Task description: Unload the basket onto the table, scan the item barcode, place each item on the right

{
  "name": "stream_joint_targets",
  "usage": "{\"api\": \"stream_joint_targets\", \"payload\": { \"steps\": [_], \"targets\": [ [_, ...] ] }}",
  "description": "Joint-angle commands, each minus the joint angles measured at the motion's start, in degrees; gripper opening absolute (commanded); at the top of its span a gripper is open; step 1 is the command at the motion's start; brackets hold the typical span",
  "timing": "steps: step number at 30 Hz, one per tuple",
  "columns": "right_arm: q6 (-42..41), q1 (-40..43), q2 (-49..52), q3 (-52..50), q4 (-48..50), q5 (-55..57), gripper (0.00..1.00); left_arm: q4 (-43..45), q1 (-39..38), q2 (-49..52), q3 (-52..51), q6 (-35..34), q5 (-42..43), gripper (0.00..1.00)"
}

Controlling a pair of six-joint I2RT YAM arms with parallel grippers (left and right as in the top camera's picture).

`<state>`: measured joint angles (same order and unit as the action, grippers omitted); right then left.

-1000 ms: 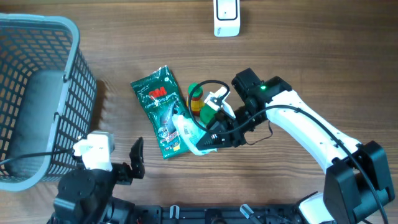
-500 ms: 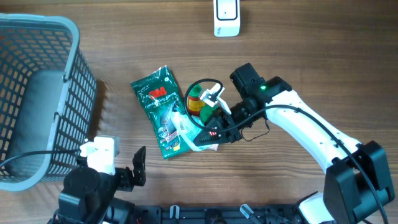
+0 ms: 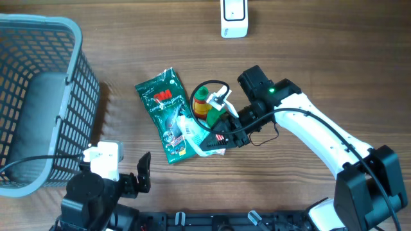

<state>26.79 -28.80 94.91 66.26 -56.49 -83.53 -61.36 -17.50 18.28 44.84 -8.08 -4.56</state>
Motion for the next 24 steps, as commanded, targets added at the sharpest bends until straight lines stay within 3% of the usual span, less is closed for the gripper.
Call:
{"api": "stream_joint_targets", "payload": {
  "steps": [1, 3, 11, 15, 20, 24],
  "targets": [
    [-2.3, -0.1, -0.7, 0.8, 0.0, 1.9, 0.05, 0.0, 0.3, 0.3, 0.5, -0.3, 0.7, 1.0],
    [-6.1, 0.5, -0.7, 0.8, -0.4, 6.2, 0.04, 0.0, 0.3, 0.3, 0.5, -0.3, 0.7, 1.0],
    [-6.3, 5.4, -2.9, 0.8, -1.9, 10.8, 0.05, 0.0, 0.3, 0.3, 0.5, -0.3, 0.7, 1.0],
    [-12.3, 9.7, -6.6, 0.8, -1.9, 20.3, 0.05, 0.0, 0.3, 0.3, 0.5, -0.3, 0.7, 1.0],
    [-13.7, 13.2, -11.7, 0.8, -1.0, 27.3, 0.05, 0.0, 0.3, 0.3, 0.5, -0.3, 0.7, 1.0],
    [-24.2, 14.3, -13.1, 0.8, 3.0, 40.9, 0.04, 0.0, 0.3, 0.3, 0.5, -0.3, 0.7, 1.0]
  ]
}}
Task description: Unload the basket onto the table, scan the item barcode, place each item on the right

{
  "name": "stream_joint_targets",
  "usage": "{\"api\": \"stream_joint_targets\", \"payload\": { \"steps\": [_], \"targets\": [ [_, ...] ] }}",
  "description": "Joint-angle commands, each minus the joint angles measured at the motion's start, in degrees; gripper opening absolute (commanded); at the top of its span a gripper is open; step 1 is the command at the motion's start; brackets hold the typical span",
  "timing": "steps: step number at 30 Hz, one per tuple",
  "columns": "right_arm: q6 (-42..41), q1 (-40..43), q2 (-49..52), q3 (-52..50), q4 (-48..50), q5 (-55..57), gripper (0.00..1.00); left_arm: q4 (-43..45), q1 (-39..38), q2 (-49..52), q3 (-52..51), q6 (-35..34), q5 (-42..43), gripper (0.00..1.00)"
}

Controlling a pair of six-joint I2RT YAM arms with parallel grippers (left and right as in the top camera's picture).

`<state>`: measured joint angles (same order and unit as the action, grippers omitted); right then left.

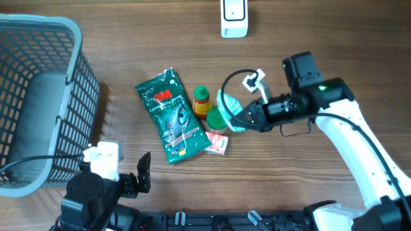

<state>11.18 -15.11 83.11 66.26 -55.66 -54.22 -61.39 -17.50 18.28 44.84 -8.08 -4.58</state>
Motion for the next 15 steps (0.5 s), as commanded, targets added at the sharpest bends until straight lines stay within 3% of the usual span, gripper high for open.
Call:
{"api": "stream_joint_targets", "payload": {
  "steps": [1, 11, 15],
  "targets": [
    [-10.4, 0.6, -1.2, 0.8, 2.8, 14.5, 0.05, 0.0, 0.3, 0.3, 0.5, -0.3, 0.7, 1.0],
    [-17.9, 0.6, -1.2, 0.8, 9.9, 26.2, 0.04, 0.0, 0.3, 0.3, 0.5, -0.3, 0.7, 1.0],
    [-30.1, 0.6, -1.2, 0.8, 13.7, 33.0, 0.05, 0.0, 0.3, 0.3, 0.5, -0.3, 0.7, 1.0]
  ]
}}
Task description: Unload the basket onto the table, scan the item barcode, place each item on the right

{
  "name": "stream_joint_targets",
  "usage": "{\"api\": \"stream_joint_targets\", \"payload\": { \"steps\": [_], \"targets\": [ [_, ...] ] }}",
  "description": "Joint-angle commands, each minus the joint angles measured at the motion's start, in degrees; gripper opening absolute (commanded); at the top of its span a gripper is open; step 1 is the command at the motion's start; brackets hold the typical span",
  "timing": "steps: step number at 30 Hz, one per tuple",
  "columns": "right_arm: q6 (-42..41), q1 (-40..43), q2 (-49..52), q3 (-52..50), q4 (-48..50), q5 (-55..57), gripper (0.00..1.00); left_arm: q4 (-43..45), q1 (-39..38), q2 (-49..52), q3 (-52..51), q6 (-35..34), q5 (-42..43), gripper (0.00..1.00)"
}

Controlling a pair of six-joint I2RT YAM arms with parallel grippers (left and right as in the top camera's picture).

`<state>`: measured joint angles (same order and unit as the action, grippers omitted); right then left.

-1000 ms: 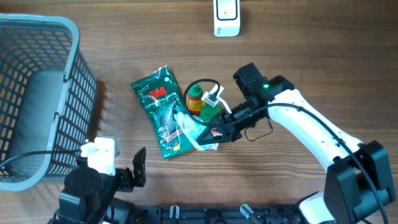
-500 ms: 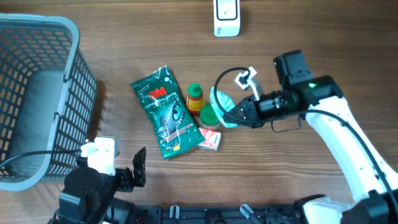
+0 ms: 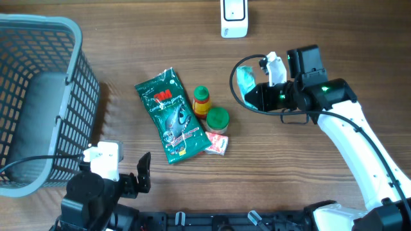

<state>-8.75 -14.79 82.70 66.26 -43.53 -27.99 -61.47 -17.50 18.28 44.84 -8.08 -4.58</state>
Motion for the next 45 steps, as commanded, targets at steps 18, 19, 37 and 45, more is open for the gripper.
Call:
{"api": "stream_joint_targets", "payload": {
  "steps": [18, 19, 37, 45],
  "targets": [
    [-1.5, 1.1, 9.4, 1.1, 11.7, 17.2, 0.05, 0.1, 0.3, 0.3, 0.5, -0.3, 0.7, 1.0],
    [-1.5, 1.6, 10.8, 1.6, 13.8, 14.9, 0.04, 0.1, 0.3, 0.3, 0.5, -0.3, 0.7, 1.0],
    [-0.4, 2.5, 52.2, 49.2, 12.7, 17.1, 0.04, 0.1, 0.3, 0.3, 0.5, -0.3, 0.7, 1.0],
    [1.3, -1.0, 53.3, 49.8, 17.4, 30.9, 0.05, 0.1, 0.3, 0.3, 0.5, -0.3, 0.7, 1.0]
  ]
}}
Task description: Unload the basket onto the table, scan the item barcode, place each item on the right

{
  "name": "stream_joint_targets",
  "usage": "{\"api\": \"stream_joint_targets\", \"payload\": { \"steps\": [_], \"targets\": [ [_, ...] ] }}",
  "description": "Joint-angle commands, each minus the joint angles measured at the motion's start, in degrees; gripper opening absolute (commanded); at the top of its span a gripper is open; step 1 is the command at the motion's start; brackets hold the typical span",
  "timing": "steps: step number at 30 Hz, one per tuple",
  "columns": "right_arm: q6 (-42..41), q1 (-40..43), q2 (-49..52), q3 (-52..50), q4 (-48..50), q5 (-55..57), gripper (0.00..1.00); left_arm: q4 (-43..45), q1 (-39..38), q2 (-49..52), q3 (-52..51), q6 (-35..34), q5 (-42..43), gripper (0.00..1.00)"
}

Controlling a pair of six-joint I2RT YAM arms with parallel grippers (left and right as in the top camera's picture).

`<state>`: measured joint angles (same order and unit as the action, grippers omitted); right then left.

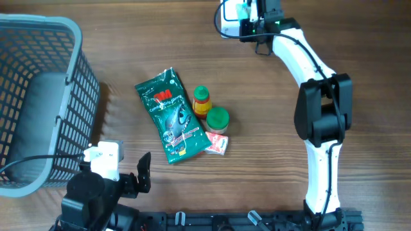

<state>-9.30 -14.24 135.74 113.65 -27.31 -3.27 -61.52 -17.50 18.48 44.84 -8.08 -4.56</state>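
Observation:
At the table's far edge stands the white scanner [226, 25]. My right arm reaches all the way out to it, and the right gripper [244, 22] sits over the scanner's right side, shut on a small teal-and-white packet [243, 9] of which only a sliver shows. Whether the packet's barcode faces the scanner is hidden. My left gripper [143, 172] rests at the near left edge, far from the items; its jaws are seen edge-on.
A green 3M pouch [168, 115], a small green-capped bottle [201, 99], a green-lidded jar [217, 119] and a small red-and-white box [218, 145] lie mid-table. A grey mesh basket [77, 96] fills the left side.
My right gripper has moved with the teal packet from right of the item pile, mid-table, to the scanner at the far edge. The arm is now stretched out. The left arm has not moved.
My right gripper was down on the teal packet beside the bottle and jar in the pile. Then it held the packet clear to the right of the pile, then further back and right. Now it holds it at the scanner.

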Motion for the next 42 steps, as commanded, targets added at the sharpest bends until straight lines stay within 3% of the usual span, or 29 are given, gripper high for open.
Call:
{"api": "stream_joint_targets", "payload": {
  "steps": [1, 8, 16, 21, 25, 31, 37, 42],
  "targets": [
    [3.1, -2.0, 0.2, 2.4, 1.3, 7.2, 0.05, 0.1, 0.3, 0.1, 0.5, -0.3, 0.7, 1.0],
    [5.2, -2.4, 0.3, 2.4, 0.3, 9.8, 0.04, 0.1, 0.3, 0.1, 0.5, -0.3, 0.7, 1.0],
    [4.1, 0.8, -2.2, 13.4, -22.9, 19.5, 0.04, 0.1, 0.3, 0.1, 0.5, -0.3, 0.7, 1.0],
    [1.1, 10.9, -5.1, 13.7, -30.3, 27.3, 0.04, 0.1, 0.3, 0.1, 0.5, -0.3, 0.7, 1.0],
    [2.0, 21.7, -4.3, 13.4, -29.8, 31.9, 0.05, 0.1, 0.3, 0.1, 0.5, -0.3, 0.7, 1.0],
    [22.3, 38.9, -2.1, 13.0, -22.9, 34.9, 0.05, 0.1, 0.2, 0.1, 0.5, -0.3, 0.7, 1.0],
    [15.4, 50.7, -2.0, 11.2, -23.6, 35.9, 0.05, 0.1, 0.3, 0.1, 0.5, -0.3, 0.7, 1.0],
    [13.6, 56.3, -2.0, 6.8, -23.5, 28.9, 0.05, 0.1, 0.3, 0.1, 0.5, -0.3, 0.7, 1.0]
  ]
}}
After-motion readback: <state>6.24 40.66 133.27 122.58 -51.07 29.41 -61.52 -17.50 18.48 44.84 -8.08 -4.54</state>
